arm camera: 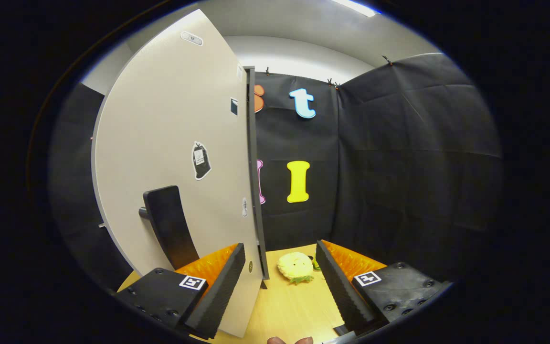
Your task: Open the shoe cabinet door, grab the shoes and put them into the shoe cabinet, then close the shoe cabinet door.
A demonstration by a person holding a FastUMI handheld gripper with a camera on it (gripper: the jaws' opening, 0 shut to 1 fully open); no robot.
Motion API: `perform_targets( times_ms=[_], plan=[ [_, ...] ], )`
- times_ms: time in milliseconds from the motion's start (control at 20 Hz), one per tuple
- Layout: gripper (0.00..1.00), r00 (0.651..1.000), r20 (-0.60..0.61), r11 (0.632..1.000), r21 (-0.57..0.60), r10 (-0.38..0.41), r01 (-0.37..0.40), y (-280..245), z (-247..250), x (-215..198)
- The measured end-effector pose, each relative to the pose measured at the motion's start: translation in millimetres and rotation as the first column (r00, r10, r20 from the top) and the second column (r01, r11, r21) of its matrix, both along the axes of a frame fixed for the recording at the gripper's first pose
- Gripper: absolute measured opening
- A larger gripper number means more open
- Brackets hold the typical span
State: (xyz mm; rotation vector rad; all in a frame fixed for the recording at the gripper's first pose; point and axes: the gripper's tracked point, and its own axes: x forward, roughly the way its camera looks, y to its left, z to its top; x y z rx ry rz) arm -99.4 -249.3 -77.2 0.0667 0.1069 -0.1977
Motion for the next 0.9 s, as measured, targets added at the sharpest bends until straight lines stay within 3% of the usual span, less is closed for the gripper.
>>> perform_targets(
  times_ms=[400, 700, 900],
  plan=[
    [0.97, 0.990, -0.009, 0.990, 0.019, 0.138, -0.138, 102, -2, 30],
    [0.99, 0.960, -0.039, 0.960, 0.045, 0.277, -0.275, 187, -7, 47],
    [0.98, 0.954, -0.025, 0.954, 0.040, 0.299, -0.298, 210, 3, 51]
  ],
)
